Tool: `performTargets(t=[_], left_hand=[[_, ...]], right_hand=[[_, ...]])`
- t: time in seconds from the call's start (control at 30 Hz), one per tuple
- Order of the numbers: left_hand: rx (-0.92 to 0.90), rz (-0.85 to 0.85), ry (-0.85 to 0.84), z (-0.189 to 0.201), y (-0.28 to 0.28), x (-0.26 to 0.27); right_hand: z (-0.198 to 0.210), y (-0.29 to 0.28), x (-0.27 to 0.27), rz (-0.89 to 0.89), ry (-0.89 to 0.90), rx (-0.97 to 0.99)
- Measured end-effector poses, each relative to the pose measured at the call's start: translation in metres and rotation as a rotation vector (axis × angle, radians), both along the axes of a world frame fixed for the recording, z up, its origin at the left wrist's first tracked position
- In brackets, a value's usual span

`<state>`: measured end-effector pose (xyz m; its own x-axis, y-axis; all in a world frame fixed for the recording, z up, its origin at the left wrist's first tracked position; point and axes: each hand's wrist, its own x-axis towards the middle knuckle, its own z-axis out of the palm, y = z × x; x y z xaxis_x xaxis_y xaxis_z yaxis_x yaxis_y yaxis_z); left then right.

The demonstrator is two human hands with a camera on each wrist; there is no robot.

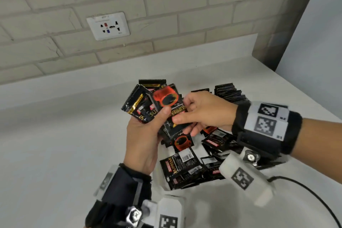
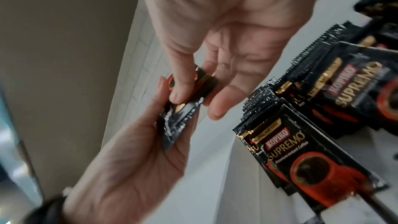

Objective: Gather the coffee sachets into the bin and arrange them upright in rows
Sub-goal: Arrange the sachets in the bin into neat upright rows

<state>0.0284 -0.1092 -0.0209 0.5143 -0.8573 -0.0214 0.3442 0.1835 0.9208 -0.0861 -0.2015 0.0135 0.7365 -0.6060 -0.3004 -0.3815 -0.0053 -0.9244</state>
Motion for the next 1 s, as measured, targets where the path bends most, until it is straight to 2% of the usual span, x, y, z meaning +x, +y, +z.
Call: performTargets(t=[0.13,0.23,0.37,0.53,0.73,0.83,1.0], left_hand=[[0.017,-0.044,0.059,-0.003,0.003,-0.002],[0.035,-0.041,0.071,-0.005,0.005,-0.003],[0.063,0.011,0.042,-0.005,0.005,-0.001],[0.046,0.034,0.002,-0.006,0.005,-0.002],[-0.043,0.164,0.027,0.005,0.012,0.019],[-0.078,0.245,0.049,0.008,0.020,0.037],[-0.076,0.282,0.049,0.005,0.030,0.048]], right_hand=[[-0.005,0.000,-0.017,-0.037,-0.079,0.161],[-0.003,-0.002,-0.026,-0.121,-0.143,0.198],[0.007,-0.012,-0.035,-0.345,-0.274,0.141],[0.006,-0.006,-0.043,-0.218,-0.247,0.103],[0.009,-0.016,-0.041,-0.331,-0.148,-0.168],[0.015,-0.023,-0.027,-0.132,0.023,-0.493],[0.001,-0.016,0.012,0.405,0.456,-0.870]])
